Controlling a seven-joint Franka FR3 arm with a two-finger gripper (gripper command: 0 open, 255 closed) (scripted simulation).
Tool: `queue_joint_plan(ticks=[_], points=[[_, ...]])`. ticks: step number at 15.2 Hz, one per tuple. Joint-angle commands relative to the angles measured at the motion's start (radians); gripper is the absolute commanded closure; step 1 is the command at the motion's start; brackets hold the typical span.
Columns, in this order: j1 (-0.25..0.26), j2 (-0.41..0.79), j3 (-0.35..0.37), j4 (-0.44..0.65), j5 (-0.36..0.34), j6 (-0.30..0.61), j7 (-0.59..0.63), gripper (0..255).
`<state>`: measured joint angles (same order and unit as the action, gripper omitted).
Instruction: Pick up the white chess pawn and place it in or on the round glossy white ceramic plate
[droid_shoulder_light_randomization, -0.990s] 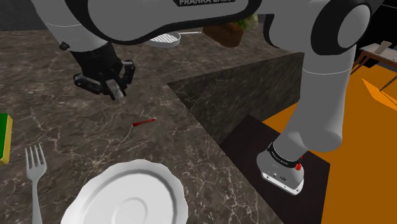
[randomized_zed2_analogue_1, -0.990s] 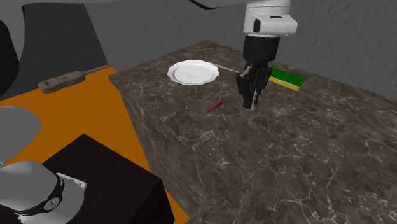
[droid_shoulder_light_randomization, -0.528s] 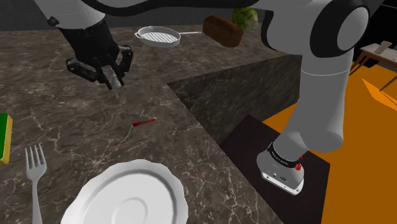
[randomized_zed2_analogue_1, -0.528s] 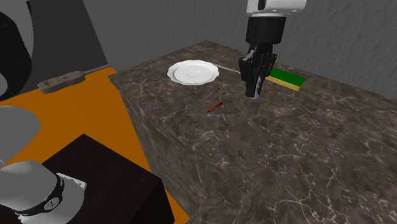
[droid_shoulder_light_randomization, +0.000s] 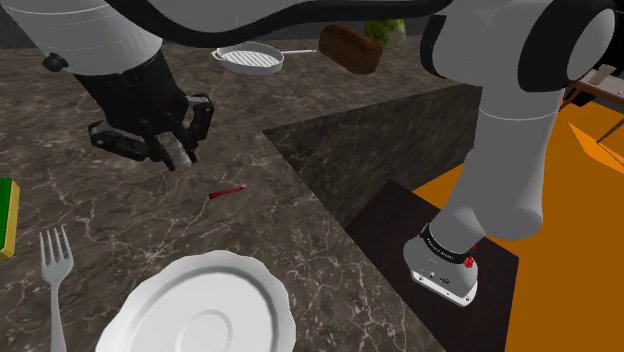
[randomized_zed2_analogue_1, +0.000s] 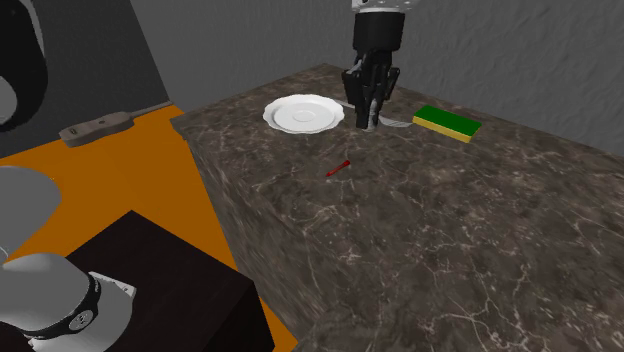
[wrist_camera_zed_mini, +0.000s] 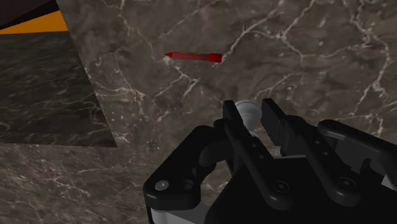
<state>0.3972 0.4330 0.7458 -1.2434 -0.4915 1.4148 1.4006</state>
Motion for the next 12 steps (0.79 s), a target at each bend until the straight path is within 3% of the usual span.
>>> queue_joint_plan(ticks=[1, 12], points=[[0.018, -0.019, 0.015, -0.03, 0.015, 0.001, 0.042, 255], [0.212, 0.012, 0.07, -0.014, 0.021, -0.048, 0.281, 255]])
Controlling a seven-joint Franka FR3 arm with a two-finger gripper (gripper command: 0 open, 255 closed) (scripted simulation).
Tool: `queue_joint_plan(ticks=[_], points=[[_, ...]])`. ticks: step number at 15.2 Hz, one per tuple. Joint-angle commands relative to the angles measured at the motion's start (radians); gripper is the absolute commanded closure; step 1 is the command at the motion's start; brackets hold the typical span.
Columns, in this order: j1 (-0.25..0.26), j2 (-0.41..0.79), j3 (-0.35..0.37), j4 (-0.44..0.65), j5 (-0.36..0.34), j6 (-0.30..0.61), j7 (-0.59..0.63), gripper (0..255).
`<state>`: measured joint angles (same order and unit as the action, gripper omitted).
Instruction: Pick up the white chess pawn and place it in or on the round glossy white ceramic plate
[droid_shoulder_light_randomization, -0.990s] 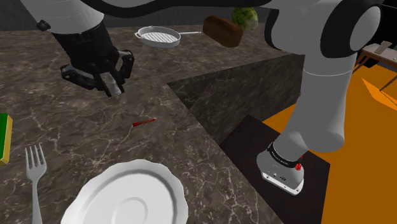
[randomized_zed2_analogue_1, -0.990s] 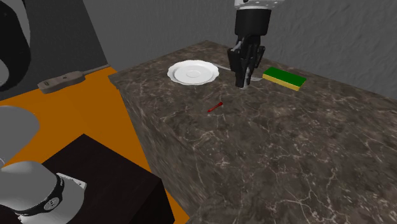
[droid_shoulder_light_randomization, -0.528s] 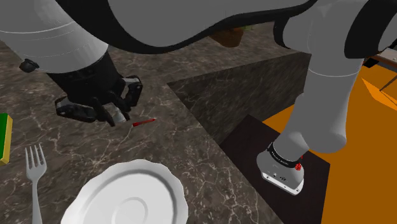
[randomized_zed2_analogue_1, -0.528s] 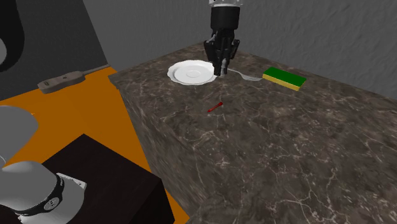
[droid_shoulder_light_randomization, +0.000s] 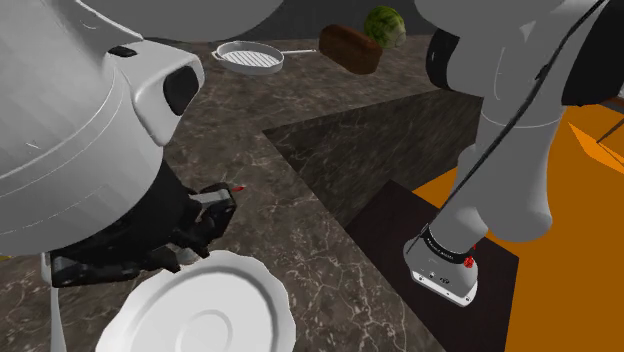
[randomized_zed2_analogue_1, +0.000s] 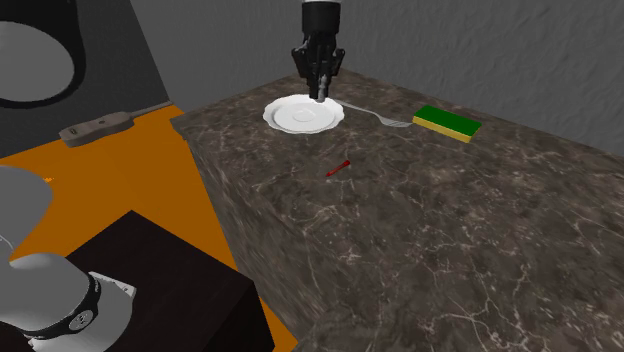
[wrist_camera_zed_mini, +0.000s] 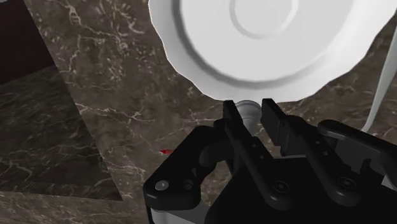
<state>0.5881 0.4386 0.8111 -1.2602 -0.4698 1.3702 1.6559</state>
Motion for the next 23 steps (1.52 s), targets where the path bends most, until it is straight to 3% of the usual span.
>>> queue_joint_plan(ticks=[1, 4, 15, 22, 23], points=[[0.044, 0.016, 0.007, 0.014, -0.004, -0.011, 0.048, 255], [0.12, 0.052, 0.012, 0.058, -0.017, -0.038, 0.111, 255], [0.063, 0.033, 0.017, -0.125, -0.003, 0.117, 0.141, 255], [0.063, 0.033, 0.017, -0.125, -0.003, 0.117, 0.141, 255], [0.063, 0.033, 0.017, -0.125, -0.003, 0.117, 0.141, 0]])
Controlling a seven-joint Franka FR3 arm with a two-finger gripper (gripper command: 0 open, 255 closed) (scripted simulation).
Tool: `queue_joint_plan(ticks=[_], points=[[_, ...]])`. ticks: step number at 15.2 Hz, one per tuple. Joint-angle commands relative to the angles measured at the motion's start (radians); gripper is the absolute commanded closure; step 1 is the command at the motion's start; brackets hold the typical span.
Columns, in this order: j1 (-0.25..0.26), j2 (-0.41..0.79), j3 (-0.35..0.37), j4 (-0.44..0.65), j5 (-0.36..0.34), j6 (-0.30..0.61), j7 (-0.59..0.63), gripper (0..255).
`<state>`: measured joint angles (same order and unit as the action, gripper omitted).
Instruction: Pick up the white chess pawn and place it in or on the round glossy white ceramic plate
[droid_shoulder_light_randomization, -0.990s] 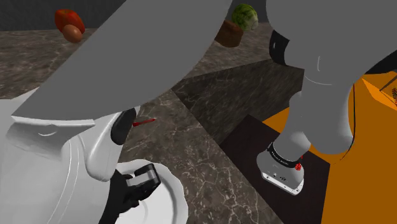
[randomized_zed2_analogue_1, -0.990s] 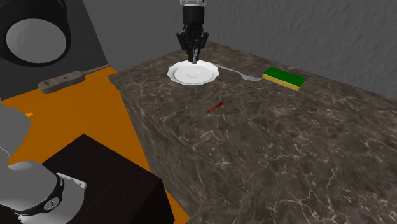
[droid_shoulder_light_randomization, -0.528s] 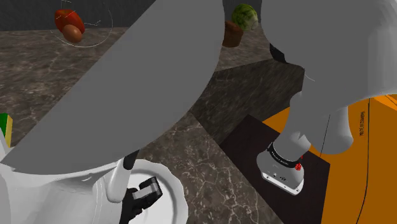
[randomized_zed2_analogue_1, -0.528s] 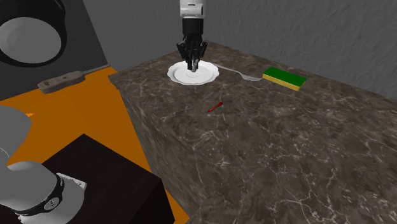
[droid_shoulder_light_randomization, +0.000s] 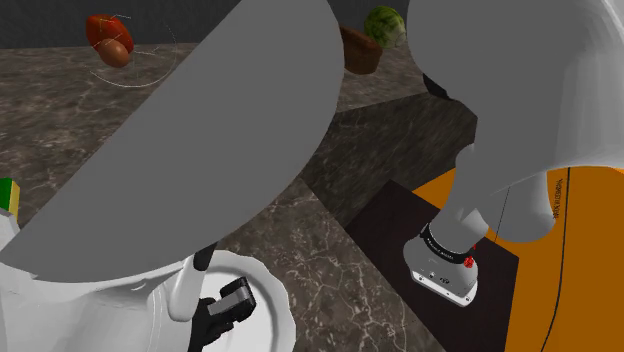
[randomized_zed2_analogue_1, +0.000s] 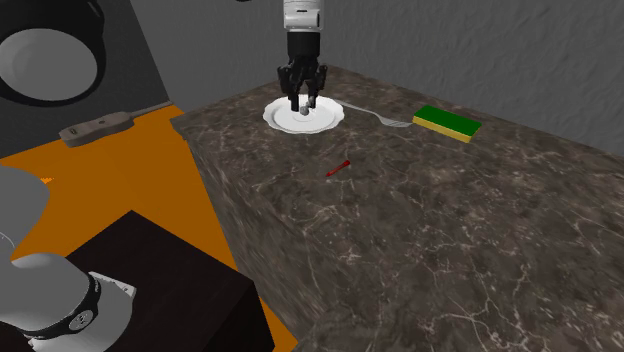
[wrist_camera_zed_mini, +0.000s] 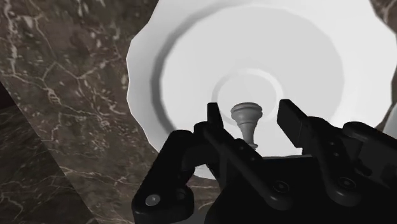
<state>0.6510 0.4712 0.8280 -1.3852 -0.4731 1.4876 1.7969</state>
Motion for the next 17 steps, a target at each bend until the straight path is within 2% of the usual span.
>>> queue_joint_plan(ticks=[1, 5, 9, 17], points=[[0.0, 0.0, 0.0, 0.0, 0.0, 0.0, 0.0, 0], [0.0, 0.0, 0.0, 0.0, 0.0, 0.0, 0.0, 0], [0.094, 0.057, -0.013, 0.216, -0.033, -0.157, -0.012, 0], [0.094, 0.057, -0.013, 0.216, -0.033, -0.157, -0.012, 0]])
